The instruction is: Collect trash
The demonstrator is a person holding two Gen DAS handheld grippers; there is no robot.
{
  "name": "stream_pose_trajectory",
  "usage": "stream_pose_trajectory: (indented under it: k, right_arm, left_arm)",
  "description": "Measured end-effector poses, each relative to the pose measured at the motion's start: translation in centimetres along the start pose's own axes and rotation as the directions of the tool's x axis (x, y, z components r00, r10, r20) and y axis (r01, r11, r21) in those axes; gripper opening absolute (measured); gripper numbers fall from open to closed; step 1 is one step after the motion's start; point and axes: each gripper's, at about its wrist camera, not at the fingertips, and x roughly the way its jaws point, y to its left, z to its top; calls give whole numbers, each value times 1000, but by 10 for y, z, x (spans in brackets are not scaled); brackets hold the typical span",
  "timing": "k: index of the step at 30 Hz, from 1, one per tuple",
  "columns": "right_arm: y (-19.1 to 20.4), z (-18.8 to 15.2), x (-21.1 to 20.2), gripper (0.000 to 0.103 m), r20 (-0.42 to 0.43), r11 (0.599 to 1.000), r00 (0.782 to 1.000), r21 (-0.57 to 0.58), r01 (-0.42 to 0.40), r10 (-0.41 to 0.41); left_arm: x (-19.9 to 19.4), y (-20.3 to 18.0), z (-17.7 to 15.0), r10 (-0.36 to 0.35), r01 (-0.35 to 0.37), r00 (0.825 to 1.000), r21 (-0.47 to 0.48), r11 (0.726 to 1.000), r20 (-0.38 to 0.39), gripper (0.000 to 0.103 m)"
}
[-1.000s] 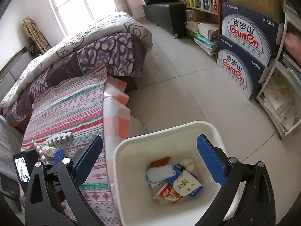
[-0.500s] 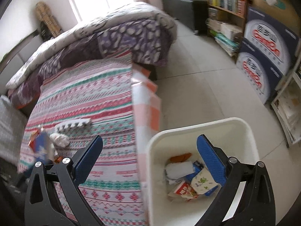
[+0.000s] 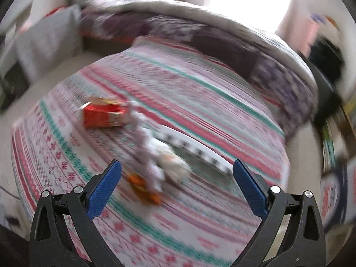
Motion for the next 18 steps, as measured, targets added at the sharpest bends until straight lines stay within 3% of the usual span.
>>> stream_pose_trajectory:
  k: [11, 13, 14, 15, 17, 18]
  right_arm:
    - [41, 30, 63, 88, -88, 989, 995, -146, 26, -39]
    - [43, 29, 72, 79, -109, 988, 993, -151, 21, -37]
    - [42, 29, 74, 66, -119, 989, 992, -147, 12, -30]
    - [41, 29, 76, 45, -127, 991, 992, -137, 0, -18]
    - [38, 33, 74, 24, -124, 994, 992, -104, -23, 10]
    - [36, 35, 69, 23, -101, 995, 995, -89, -32, 23]
  left_arm:
    - [2, 35, 7, -1, 0, 1000, -55, 998, -17, 56]
    - [5, 37, 6, -3, 2, 1000, -59, 998, -22, 56]
    - [6, 38, 6, -5, 4, 1000, -65, 998, -29, 56]
    - [8, 39, 6, -8, 5, 999, -69, 998, -34, 56]
    - [10, 41, 6, -9, 5, 999, -82, 997, -39, 56]
    - [10, 42, 6, -7, 4, 999, -86, 996, -37, 56]
